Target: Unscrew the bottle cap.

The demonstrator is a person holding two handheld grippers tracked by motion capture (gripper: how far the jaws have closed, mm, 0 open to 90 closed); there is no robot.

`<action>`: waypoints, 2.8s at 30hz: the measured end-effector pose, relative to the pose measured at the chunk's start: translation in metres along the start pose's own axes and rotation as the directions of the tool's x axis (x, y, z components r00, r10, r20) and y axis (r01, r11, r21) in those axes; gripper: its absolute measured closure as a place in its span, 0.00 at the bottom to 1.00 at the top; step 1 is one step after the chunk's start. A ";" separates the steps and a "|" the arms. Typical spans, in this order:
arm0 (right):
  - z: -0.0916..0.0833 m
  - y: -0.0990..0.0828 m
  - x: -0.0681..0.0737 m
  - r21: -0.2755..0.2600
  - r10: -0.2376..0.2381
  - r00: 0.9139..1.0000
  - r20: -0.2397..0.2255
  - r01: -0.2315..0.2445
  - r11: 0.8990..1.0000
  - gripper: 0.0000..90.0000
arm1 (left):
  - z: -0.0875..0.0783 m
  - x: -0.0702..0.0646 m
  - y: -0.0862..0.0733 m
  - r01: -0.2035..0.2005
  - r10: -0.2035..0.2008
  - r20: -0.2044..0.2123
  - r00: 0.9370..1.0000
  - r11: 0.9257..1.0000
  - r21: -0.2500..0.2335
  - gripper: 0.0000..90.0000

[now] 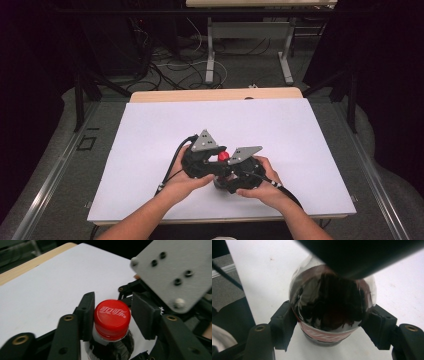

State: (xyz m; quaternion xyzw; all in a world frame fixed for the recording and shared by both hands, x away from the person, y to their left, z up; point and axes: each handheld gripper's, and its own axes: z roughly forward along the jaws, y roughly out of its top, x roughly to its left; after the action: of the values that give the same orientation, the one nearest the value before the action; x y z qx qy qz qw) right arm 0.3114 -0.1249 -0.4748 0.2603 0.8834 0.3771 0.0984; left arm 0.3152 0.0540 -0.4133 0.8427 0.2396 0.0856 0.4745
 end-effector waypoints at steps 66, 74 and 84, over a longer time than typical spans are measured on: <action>-0.001 0.002 0.001 -0.030 0.004 1.000 -0.017 -0.004 1.000 0.35 | -0.011 0.008 0.004 0.012 -0.012 0.030 0.999 1.000 -0.005 0.68; 0.000 0.000 0.000 -0.025 0.018 1.000 0.020 -0.017 1.000 0.35 | -0.005 -0.016 0.002 0.038 -0.041 -0.137 0.990 0.999 -0.031 0.67; -0.004 0.002 -0.001 -0.030 0.002 1.000 -0.027 -0.002 1.000 0.35 | -0.008 0.011 0.002 0.018 -0.017 0.022 1.000 1.000 -0.016 0.53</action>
State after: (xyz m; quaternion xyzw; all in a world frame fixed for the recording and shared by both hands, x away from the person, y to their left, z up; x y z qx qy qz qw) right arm 0.3118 -0.1272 -0.4708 0.2546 0.8787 0.3937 0.0899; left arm 0.3223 0.0642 -0.4083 0.8375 0.2409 0.0742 0.4848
